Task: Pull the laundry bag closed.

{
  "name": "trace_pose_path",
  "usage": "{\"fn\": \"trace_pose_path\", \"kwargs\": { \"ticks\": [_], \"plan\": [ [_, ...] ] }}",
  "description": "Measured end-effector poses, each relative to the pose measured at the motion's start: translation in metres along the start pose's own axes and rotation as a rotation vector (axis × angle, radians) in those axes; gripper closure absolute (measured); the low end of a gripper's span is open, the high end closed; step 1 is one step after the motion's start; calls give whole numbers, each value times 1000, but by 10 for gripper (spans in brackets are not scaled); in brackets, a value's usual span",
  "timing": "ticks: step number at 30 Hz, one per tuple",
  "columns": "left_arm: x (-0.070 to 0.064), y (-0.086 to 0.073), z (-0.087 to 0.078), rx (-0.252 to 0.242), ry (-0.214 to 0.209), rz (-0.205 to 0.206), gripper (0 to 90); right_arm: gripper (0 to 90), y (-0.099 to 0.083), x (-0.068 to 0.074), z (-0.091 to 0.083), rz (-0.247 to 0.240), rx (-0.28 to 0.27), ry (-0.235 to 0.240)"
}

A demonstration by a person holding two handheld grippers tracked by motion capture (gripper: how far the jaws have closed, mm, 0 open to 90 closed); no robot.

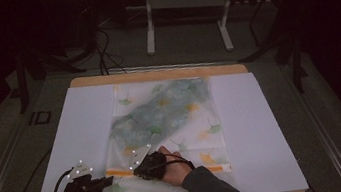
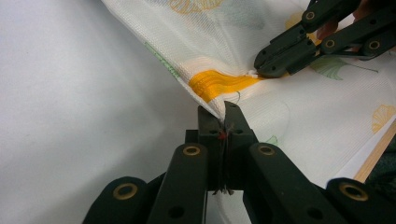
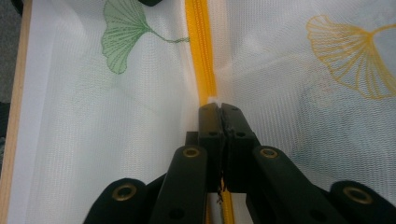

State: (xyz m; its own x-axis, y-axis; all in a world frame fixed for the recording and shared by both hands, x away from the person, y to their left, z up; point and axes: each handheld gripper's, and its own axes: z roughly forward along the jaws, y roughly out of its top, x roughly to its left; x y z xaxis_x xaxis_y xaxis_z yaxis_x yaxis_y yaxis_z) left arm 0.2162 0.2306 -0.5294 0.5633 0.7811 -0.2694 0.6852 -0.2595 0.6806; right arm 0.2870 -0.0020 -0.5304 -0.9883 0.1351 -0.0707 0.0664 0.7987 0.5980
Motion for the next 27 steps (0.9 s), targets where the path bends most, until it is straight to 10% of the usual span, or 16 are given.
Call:
{"fn": "trace_pose_path", "kwargs": {
  "ticks": [27],
  "plan": [
    [3,0,-3,-9,-2,-4,887,900,-18,-1,-22,-35,75,-38]
  ]
}}
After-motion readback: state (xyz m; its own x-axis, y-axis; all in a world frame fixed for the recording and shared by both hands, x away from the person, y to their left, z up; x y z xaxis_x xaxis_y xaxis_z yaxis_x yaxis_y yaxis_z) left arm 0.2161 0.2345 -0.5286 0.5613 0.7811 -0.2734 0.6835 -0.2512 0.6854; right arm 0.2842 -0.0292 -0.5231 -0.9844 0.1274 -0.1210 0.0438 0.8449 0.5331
